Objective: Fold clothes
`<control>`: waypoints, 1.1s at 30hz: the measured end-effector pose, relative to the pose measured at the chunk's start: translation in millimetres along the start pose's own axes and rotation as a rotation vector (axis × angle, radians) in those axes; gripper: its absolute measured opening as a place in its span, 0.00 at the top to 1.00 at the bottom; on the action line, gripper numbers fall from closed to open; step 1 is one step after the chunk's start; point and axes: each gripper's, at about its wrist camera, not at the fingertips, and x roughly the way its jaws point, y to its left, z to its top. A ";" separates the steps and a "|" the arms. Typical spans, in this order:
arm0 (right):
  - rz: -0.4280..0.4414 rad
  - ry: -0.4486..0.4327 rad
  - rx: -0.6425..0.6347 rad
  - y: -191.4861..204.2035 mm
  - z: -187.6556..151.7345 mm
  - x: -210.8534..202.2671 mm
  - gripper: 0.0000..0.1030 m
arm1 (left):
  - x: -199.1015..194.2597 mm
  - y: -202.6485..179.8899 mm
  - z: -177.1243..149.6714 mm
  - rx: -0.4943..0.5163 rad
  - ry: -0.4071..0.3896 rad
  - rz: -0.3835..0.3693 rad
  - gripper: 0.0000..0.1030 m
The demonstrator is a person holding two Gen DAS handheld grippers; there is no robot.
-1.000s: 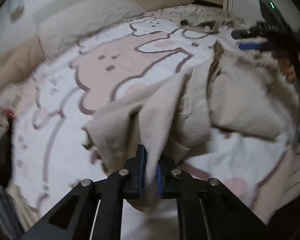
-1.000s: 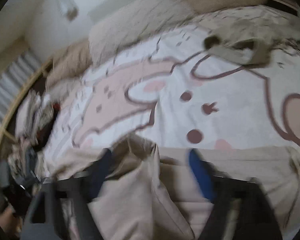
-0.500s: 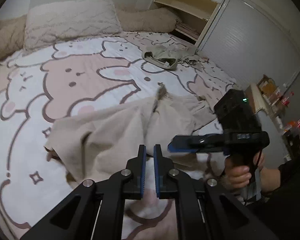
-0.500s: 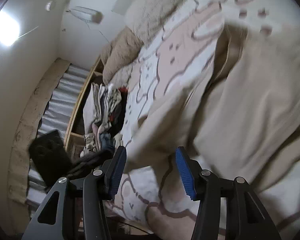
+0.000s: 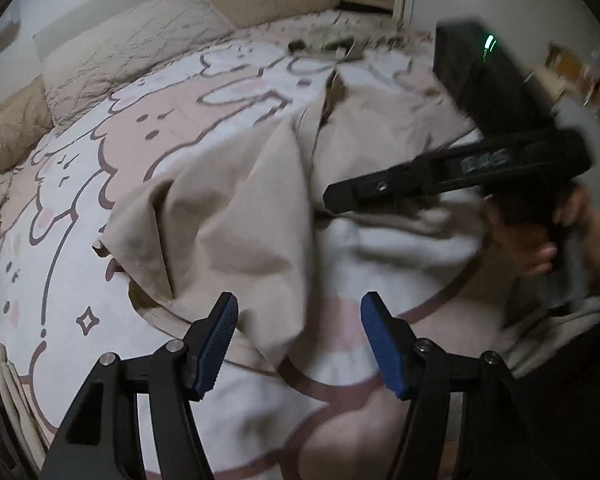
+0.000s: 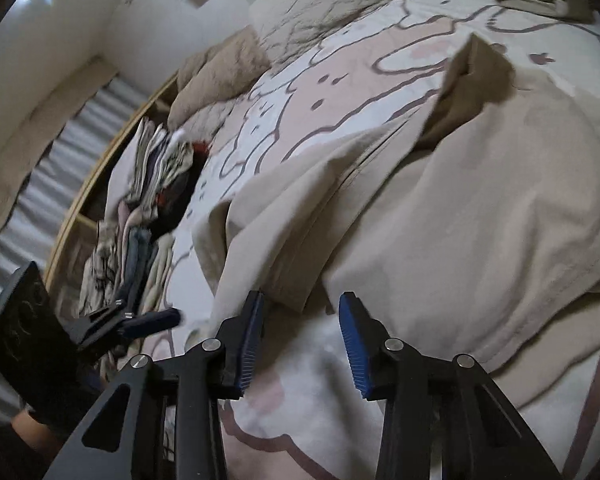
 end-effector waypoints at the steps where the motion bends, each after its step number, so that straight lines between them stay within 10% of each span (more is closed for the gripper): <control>1: -0.003 0.003 -0.010 1.4 0.2 3.3 0.62 | 4.5 5.9 1.4 -0.017 0.006 0.011 0.51; 2: -0.007 0.003 -0.020 2.8 0.4 6.3 0.62 | 6.5 17.5 4.5 -0.056 0.006 0.016 0.86; 3: -0.012 0.004 -0.031 4.2 0.6 9.4 0.62 | 8.5 29.2 7.5 -0.094 0.006 0.020 0.96; 13: 0.054 -0.022 -0.088 12.5 10.6 31.9 0.62 | 3.3 109.1 13.2 -0.335 -0.019 -0.111 0.96; 18: 0.074 -0.030 -0.166 30.9 11.7 37.4 0.96 | 4.4 90.2 13.0 -0.310 -0.007 -0.118 0.95; 23: 0.166 -0.074 -0.095 32.3 21.8 -7.2 0.96 | -2.7 62.3 12.4 -0.217 -0.013 -0.088 0.52; 30: 0.324 -0.114 -0.050 40.5 31.3 -91.7 0.96 | -28.5 4.7 29.1 -0.015 -0.115 -0.094 0.55; 33: 0.300 -0.116 -0.099 45.7 20.8 -114.9 0.96 | -44.1 -13.6 36.0 0.050 -0.147 -0.109 0.89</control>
